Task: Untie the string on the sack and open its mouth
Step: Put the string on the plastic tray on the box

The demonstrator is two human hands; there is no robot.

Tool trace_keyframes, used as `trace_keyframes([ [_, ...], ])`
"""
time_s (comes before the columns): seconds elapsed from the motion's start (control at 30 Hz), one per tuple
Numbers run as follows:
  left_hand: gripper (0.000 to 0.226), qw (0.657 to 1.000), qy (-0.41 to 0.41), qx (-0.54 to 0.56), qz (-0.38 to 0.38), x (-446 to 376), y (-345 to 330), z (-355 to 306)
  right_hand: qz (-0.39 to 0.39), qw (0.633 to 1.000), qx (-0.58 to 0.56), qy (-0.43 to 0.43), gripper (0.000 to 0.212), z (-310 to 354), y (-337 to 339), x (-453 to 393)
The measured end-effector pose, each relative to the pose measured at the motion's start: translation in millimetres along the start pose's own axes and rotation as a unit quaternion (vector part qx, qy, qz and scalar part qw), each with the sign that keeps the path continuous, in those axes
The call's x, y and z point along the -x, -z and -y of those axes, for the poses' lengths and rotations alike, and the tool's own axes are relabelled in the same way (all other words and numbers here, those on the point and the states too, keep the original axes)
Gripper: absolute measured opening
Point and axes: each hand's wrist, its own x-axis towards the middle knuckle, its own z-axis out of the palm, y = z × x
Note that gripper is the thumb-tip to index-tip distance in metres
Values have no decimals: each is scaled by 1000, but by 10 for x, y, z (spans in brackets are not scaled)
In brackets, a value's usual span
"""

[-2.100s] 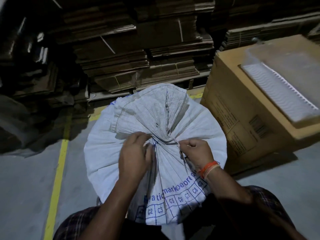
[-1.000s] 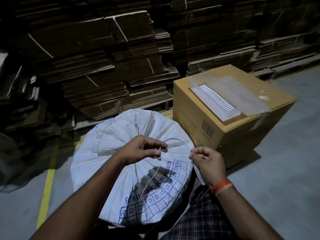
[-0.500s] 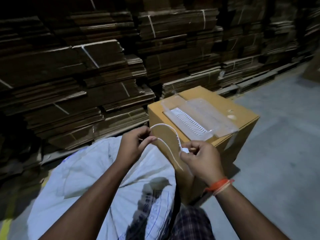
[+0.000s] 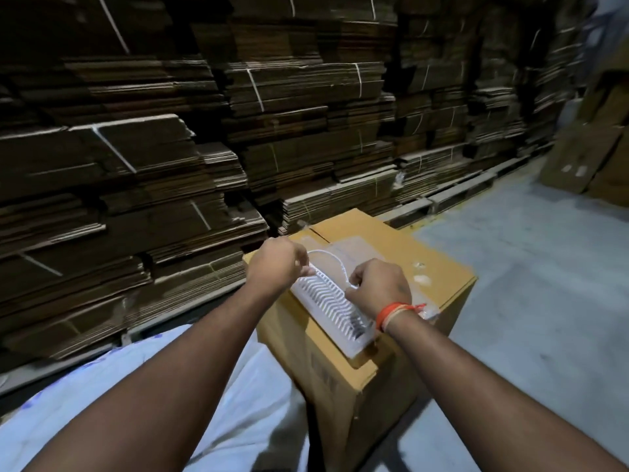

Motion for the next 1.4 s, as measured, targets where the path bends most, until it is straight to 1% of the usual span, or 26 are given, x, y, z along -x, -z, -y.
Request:
trace_keyframes([
  [0.1,31,995,7,-70,69,-114,-99,2,8,997,69,20,11,-6,-178,-34],
  [0.13,31,992,7,-83,90,-144,-118,-7,4,995,94,31,11,-2,-222,-34],
  [0.2,34,986,5,-97,137,-234,-160,-18,6,988,144,48,17,25,-283,-17],
  [0.27,43,973,-2,-122,198,-321,-184,-48,15,983,171,64,22,44,-315,6],
  [0.3,46,965,-8,-138,222,-353,-183,-65,13,984,162,69,23,40,-311,23],
  [0.33,47,962,-18,-148,229,-389,-177,-85,9,988,139,68,25,13,-287,36],
  [0.37,45,964,-29,-147,221,-426,-162,-102,-3,994,96,60,27,-25,-238,47],
  [0.43,36,981,-38,-97,162,-511,-132,-125,-36,999,-19,10,22,-175,-90,41],
  [0.5,31,992,-45,-41,109,-619,-132,-143,-76,989,-116,-58,14,-402,7,-3],
  [0.53,31,993,-53,-30,103,-677,-151,-158,-95,979,-158,-87,14,-524,22,-25],
  [0.6,33,990,-69,-31,117,-788,-210,-215,-113,964,-198,-139,16,-714,35,-10],
  [0.67,34,987,-83,-45,128,-920,-295,-279,-105,955,-211,-181,15,-819,37,45],
  [0.77,28,983,-98,-75,138,-1144,-408,-388,-87,944,-219,-230,6,-937,43,112],
  [0.87,20,975,-95,-93,180,-1376,-521,-482,-88,924,-256,-271,14,-1105,-70,134],
  [0.97,20,967,-64,-88,232,-1582,-636,-570,-71,916,-281,-278,17,-1219,-193,146],
  [1.13,30,946,-23,-74,316,-1775,-871,-646,-93,913,-297,-263,22,-1307,-337,124],
  [1.2,29,946,-18,-65,317,-1792,-945,-632,-107,907,-305,-268,21,-1325,-342,109],
  [1.33,23,956,-11,-49,291,-1787,-960,-585,-133,890,-340,-274,19,-1332,-306,89],
  [1.4,20,961,-6,-31,275,-1781,-926,-580,-149,879,-365,-270,22,-1332,-281,77],
])
